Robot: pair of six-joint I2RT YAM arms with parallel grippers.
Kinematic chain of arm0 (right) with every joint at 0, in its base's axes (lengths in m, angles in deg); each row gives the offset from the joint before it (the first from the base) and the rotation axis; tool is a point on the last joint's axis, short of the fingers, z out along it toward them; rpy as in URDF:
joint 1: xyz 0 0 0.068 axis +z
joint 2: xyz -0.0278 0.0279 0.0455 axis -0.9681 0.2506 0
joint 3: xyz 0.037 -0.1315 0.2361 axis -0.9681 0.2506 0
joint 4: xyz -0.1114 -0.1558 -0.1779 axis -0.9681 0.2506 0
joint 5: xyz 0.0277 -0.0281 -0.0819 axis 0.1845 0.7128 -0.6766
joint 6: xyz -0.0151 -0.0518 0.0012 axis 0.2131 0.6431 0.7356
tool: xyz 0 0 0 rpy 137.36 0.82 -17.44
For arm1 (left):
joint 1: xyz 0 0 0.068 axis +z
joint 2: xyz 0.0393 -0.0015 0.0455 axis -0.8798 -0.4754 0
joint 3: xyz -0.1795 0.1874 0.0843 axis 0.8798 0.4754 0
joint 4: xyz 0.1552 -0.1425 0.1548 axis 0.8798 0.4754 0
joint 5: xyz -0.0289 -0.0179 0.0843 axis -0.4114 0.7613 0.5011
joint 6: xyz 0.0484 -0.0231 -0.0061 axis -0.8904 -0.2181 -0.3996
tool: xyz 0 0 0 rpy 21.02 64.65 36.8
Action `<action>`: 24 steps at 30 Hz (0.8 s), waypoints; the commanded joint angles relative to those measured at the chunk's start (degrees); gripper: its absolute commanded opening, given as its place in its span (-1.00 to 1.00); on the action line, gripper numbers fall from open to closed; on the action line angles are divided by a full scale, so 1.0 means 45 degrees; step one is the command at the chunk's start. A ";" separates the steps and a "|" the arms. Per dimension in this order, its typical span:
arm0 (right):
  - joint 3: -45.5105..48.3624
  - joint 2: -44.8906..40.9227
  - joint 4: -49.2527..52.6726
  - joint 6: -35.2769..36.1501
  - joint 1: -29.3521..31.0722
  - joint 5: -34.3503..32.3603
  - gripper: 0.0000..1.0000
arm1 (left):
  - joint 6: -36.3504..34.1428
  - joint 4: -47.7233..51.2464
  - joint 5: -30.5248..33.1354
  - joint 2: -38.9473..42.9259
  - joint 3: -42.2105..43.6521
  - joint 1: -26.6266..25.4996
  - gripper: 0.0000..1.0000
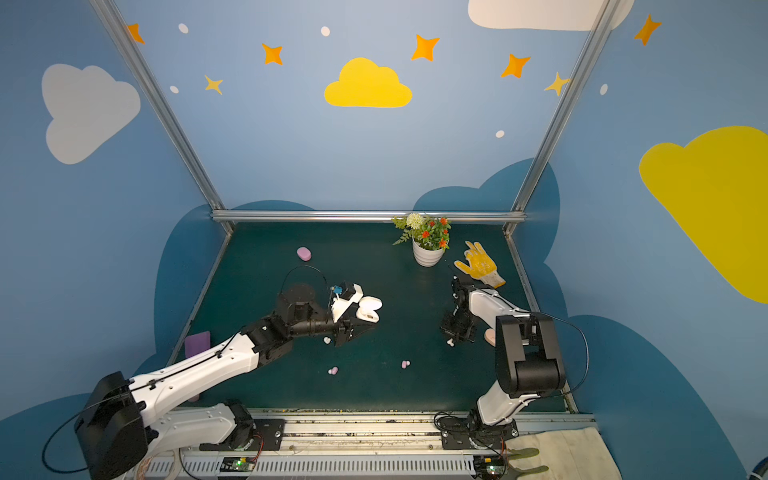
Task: Insert the wireless bluetooth earbuds into the charging case
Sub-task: 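Lift the earbud with the right gripper and carry it toward the open case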
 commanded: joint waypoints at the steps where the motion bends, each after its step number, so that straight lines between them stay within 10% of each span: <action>1: 0.0269 0.0063 0.0307 0.0028 0.0213 0.0924 -0.78 | 0.0075 -0.0398 0.0029 0.0235 0.0079 0.0021 -0.63; 24: -0.0979 -0.6085 -0.1641 -0.0909 0.1179 0.6137 -0.87 | -0.0524 -0.3741 -0.1411 -0.1598 0.0458 0.0118 -0.65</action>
